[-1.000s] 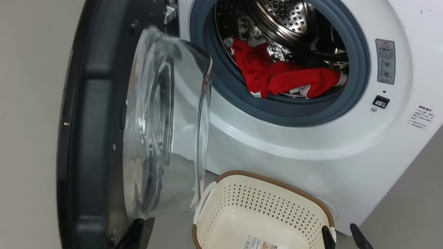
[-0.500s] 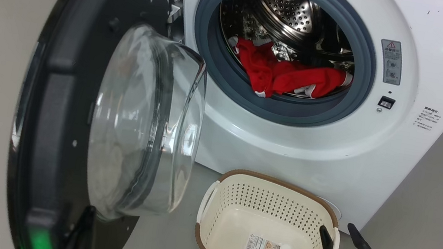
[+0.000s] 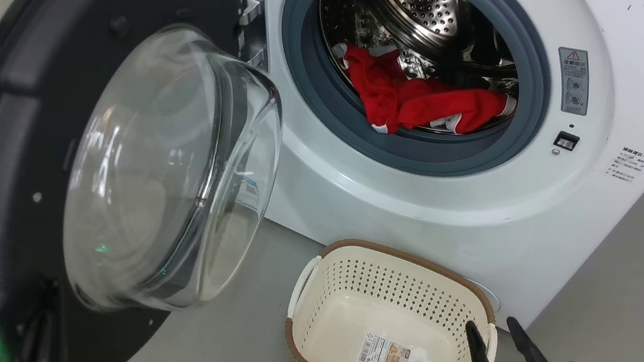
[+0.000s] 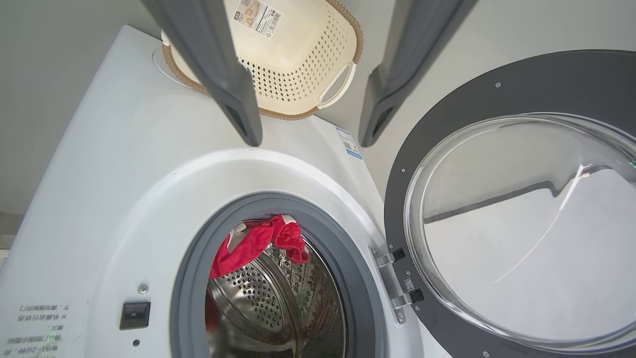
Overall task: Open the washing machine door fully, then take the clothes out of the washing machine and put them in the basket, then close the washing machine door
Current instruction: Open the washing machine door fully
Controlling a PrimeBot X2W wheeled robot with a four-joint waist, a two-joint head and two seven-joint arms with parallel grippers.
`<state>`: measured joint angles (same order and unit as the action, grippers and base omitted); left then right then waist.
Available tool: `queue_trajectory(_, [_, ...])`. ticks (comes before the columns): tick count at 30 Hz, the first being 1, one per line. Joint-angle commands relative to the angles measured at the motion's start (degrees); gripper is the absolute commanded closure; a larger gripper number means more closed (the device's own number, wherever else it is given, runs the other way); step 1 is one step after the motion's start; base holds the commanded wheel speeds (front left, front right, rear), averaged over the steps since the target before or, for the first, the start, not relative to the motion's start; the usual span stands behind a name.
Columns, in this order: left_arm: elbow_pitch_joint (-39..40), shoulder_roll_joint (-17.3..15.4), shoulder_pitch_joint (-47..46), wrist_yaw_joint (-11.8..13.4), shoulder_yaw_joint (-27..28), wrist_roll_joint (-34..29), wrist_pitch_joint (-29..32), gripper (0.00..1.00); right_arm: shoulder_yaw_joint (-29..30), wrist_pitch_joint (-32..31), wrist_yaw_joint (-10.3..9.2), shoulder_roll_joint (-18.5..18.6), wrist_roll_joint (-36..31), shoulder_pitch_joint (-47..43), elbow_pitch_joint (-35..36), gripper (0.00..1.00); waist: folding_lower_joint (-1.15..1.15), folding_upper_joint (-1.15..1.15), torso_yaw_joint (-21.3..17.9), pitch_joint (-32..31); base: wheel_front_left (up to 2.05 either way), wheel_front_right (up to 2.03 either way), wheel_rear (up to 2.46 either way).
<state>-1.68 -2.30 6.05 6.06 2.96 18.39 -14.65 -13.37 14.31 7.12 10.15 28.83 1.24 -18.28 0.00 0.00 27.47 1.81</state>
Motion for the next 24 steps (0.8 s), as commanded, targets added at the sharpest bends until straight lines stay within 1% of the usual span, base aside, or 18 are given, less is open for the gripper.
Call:
queue_trajectory(1, [0.9,-0.6,-3.5,0.6,4.2,-0.9,-0.3,1.00,-0.7,0.7,0.36,0.5,0.6,2.3,1.4,0.00,0.00,0.00,0.0,0.1,0.00,0.00,0.00])
queue_trajectory(3, [0.7,-0.6,-3.9,0.5,4.7,-1.0,-0.3,1.00,-0.7,0.7,0.36,0.5,0.6,2.3,1.4,0.00,0.00,0.00,0.0,0.2,0.00,0.00,0.00])
queue_trajectory(12, [-2.0,-1.2,-7.9,-0.2,10.6,-1.8,-0.3,1.00,-0.4,0.7,0.36,0.6,0.5,2.7,1.5,0.00,0.00,0.00,-0.2,0.8,0.00,0.00,0.00])
queue_trajectory(18, [-5.4,-2.2,-11.7,-0.9,14.4,-1.5,-0.3,1.00,-0.4,0.7,0.36,0.9,0.4,2.9,1.4,0.00,0.00,0.00,-0.2,1.4,0.00,0.00,0.00])
queue_trajectory(24, [-9.6,-3.5,-15.4,-2.0,16.7,-2.4,-0.3,1.00,-0.6,0.7,0.36,1.1,0.5,3.4,1.2,0.00,0.00,0.00,-0.5,1.7,0.00,0.00,0.00])
